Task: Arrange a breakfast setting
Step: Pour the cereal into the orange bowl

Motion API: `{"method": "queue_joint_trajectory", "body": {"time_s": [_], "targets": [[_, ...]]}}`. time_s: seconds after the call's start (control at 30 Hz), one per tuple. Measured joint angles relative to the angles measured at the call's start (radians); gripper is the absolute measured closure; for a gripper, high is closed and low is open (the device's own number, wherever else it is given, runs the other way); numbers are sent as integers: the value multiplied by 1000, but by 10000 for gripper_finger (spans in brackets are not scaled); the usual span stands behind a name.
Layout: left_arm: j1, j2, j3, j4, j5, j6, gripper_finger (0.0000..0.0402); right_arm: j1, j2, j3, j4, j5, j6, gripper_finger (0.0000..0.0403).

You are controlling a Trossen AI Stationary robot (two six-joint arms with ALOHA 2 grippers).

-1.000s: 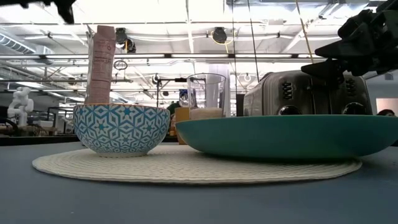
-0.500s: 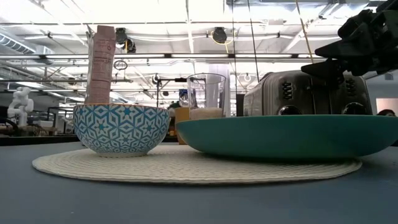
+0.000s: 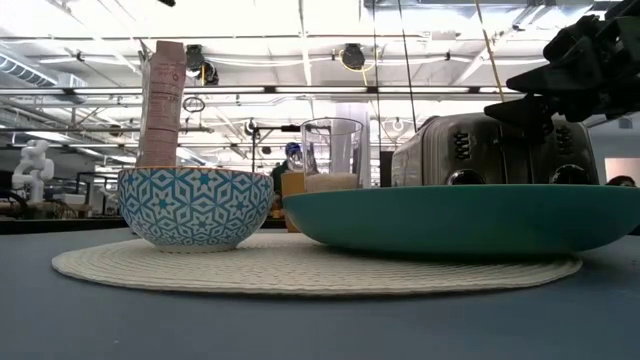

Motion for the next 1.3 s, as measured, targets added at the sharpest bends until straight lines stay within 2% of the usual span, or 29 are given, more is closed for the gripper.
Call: {"method": "queue_joint_trajectory", "body": {"time_s": [0.17,0.37,0.5,0.67,1.07,1.3], "targets": [[77,65,56,-134,57,0,128,0,0,0,0,0,0,117],[148,114,56,-212,102,16,128,0,0,0,0,0,0,117],[182,141,56,-228,106,30,128,0,0,0,0,0,0,117],[212,176,56,-247,163,31,128,0,0,0,0,0,0,117],[254,261,56,-293,184,37,128,0,0,0,0,0,0,117],[277,268,55,-294,196,34,128,0,0,0,0,0,0,117]]}}
